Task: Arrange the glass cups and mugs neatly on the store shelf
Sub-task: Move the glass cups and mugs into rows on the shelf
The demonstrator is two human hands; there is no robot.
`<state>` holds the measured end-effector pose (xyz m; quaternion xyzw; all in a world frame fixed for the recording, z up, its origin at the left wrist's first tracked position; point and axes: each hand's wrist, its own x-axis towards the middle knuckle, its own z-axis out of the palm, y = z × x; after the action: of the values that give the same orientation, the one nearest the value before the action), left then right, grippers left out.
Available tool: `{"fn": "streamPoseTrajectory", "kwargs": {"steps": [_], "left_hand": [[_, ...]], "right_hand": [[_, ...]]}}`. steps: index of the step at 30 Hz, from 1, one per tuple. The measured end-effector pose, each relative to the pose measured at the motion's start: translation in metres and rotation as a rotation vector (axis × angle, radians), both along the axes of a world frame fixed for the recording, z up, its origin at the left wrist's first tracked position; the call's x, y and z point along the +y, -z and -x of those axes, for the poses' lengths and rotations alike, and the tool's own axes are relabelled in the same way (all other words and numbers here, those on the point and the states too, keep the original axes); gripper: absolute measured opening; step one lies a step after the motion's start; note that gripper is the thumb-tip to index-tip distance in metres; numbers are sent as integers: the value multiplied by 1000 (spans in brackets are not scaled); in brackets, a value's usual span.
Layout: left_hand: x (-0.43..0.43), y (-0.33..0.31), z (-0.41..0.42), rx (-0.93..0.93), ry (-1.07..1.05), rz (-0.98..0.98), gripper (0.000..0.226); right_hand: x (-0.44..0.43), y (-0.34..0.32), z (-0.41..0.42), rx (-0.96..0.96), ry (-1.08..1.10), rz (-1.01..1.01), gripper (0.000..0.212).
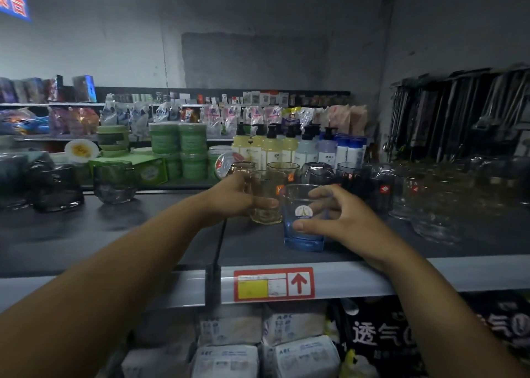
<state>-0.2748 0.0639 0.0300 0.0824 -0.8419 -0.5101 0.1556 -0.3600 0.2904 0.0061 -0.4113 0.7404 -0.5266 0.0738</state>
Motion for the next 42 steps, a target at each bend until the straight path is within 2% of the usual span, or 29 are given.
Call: {"fn": "streamPoseTrajectory", "kwargs": {"steps": [9, 12, 15, 18, 22, 25, 27, 31, 34, 38, 42], "left_hand": [[3, 12, 12, 69, -81, 45, 45], [5, 15, 13, 103, -102, 98, 62], [6, 16, 10, 81, -103, 184, 53], [1, 20, 9, 68, -141, 224, 32], [4, 21, 6, 74, -148, 294, 22], [8, 22, 6, 72, -127, 329, 58], [7, 23, 7, 69, -124, 339, 64], [5, 25, 10, 72, -114, 344, 36], [5, 26, 10, 67, -106, 325, 53], [0, 27, 16, 65, -119, 277, 33], [6, 20, 11, 213, -227, 323, 33]], "right_hand": [[-1, 5, 4, 7, -51, 9, 70], [-1, 6, 7, -3, -78, 16, 76], [0, 7, 8, -2, -95, 14, 77], [1, 7, 8, 1, -98, 11, 73], [0, 7, 8, -11, -102, 27, 74], [-1, 8, 9, -25, -106, 44, 79], [-1, 8, 9, -27, -111, 48, 78], [-1, 7, 7, -27, -111, 50, 77], [0, 5, 5, -35, -113, 52, 75], [0, 4, 3, -62, -102, 52, 75], [-2, 5, -1, -37, -18, 48, 76]]}}
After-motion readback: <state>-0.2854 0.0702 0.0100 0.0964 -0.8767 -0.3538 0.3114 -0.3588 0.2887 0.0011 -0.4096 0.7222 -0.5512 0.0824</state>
